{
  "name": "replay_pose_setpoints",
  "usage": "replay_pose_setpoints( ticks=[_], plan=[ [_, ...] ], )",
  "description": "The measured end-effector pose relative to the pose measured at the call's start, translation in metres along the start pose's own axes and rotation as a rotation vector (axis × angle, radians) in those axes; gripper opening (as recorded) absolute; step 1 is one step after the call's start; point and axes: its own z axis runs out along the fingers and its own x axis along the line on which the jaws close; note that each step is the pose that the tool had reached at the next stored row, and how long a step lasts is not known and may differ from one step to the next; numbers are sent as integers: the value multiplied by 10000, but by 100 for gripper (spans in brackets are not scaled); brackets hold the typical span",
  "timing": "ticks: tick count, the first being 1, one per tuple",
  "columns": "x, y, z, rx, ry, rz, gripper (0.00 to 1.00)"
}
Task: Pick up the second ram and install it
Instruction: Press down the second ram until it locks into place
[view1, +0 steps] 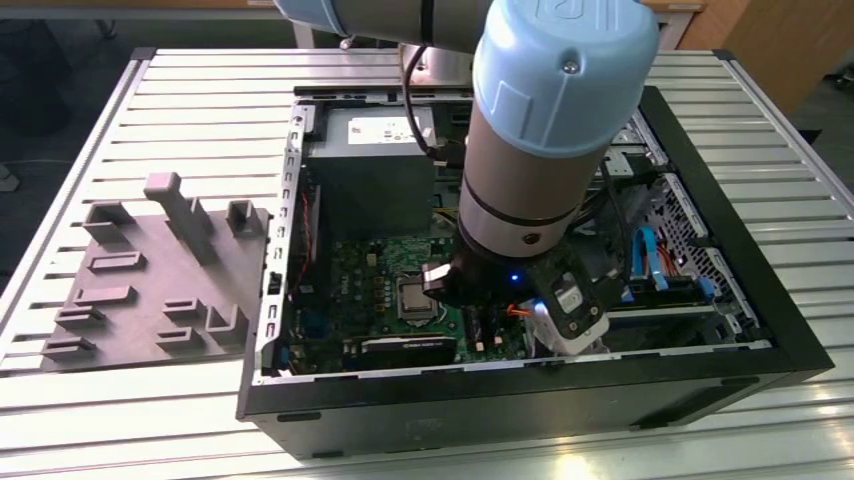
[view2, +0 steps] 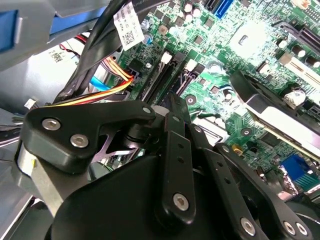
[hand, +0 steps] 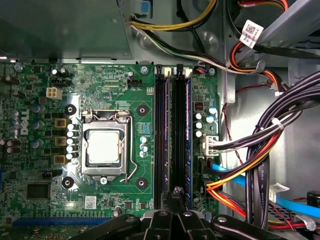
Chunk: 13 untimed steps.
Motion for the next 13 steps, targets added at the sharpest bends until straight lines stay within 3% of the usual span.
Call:
replay_pose_setpoints(
  ticks=[13],
  plan=[
    [11,-6,48,3,1,-1,11]
  ],
)
